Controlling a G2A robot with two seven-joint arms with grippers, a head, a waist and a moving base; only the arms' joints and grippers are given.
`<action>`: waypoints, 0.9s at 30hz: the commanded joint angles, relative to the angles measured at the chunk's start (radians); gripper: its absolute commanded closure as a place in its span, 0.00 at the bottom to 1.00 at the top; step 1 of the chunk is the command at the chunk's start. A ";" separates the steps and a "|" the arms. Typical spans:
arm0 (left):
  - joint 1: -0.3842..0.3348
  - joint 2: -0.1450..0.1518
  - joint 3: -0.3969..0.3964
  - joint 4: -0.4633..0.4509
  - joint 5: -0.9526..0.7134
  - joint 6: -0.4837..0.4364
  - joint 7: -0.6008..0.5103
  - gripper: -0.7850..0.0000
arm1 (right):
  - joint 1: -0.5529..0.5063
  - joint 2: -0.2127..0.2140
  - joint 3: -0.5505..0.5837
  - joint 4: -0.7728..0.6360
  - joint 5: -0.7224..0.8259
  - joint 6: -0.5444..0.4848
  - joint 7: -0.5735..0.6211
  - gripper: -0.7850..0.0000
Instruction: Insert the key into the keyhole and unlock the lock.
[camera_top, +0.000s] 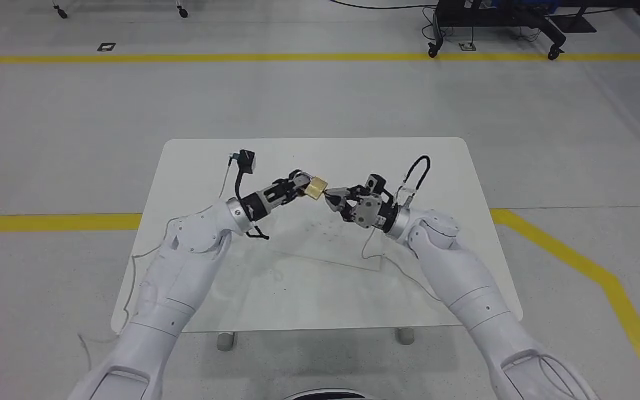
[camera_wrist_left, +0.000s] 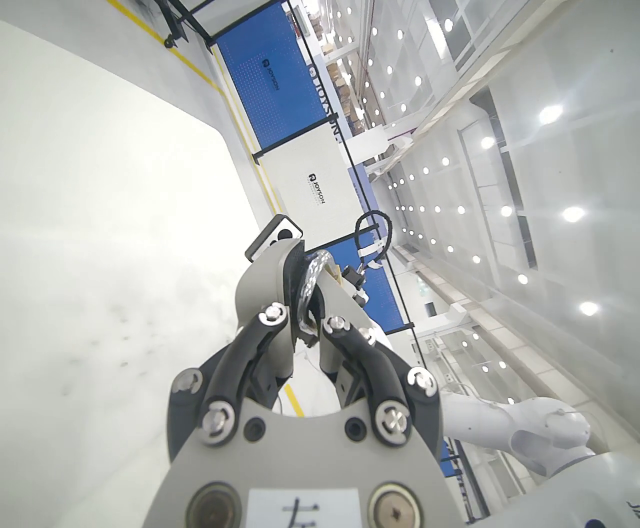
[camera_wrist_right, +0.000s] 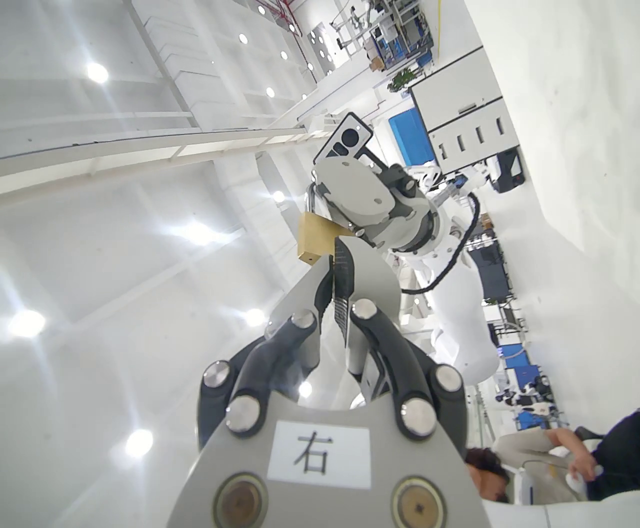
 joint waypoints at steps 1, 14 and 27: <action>0.005 0.003 -0.003 -0.010 0.057 -0.015 0.031 1.00 | 0.005 0.001 0.003 0.010 0.015 0.026 0.010 1.00; 0.025 0.008 0.005 -0.040 0.194 -0.035 0.106 1.00 | 0.032 0.010 -0.005 0.029 -0.034 0.071 0.054 0.00; -0.006 0.005 0.071 -0.011 0.337 0.073 0.045 1.00 | -0.099 0.087 0.228 -0.159 -0.263 -0.048 -0.094 0.00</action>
